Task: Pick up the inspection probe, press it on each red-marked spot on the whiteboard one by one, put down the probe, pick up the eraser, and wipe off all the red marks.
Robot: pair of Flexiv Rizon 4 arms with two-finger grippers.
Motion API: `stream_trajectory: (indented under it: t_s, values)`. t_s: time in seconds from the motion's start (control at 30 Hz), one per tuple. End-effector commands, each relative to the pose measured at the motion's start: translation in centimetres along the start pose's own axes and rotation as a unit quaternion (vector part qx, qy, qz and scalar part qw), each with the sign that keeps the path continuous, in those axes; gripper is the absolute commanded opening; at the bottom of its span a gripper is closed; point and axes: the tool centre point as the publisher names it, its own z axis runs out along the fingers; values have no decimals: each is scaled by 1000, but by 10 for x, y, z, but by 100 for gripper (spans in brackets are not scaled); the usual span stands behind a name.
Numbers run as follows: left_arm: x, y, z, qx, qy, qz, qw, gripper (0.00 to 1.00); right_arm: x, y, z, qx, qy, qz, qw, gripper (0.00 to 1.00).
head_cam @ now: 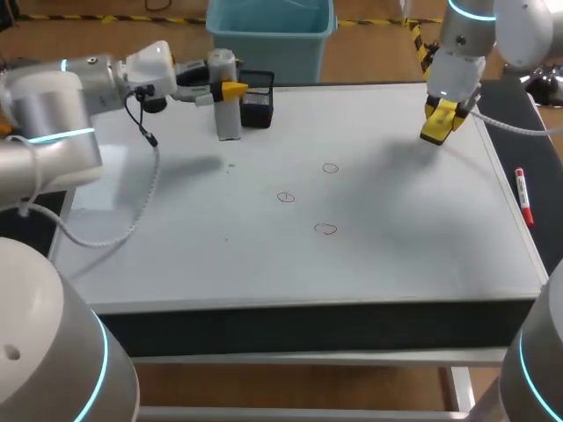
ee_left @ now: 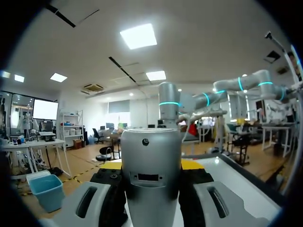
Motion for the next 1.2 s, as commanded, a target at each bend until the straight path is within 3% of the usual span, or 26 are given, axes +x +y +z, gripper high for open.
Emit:
stream_trajectory:
  t_s: [0.03, 0.5, 1.2]
  values:
    - [-11, 0, -14, 1, -7, -2, 1000, 0, 0, 0, -1, 1, 2, -1, 1000, 0]
    - [-47, 15, -48, -6, -37, -18, 999, 0, 0, 0, -1, 1, 2, -1, 1000, 0]
    - [-56, 17, -61, -12, -42, -26, 999, 0, 0, 0, -1, 1, 2, -1, 1000, 0]
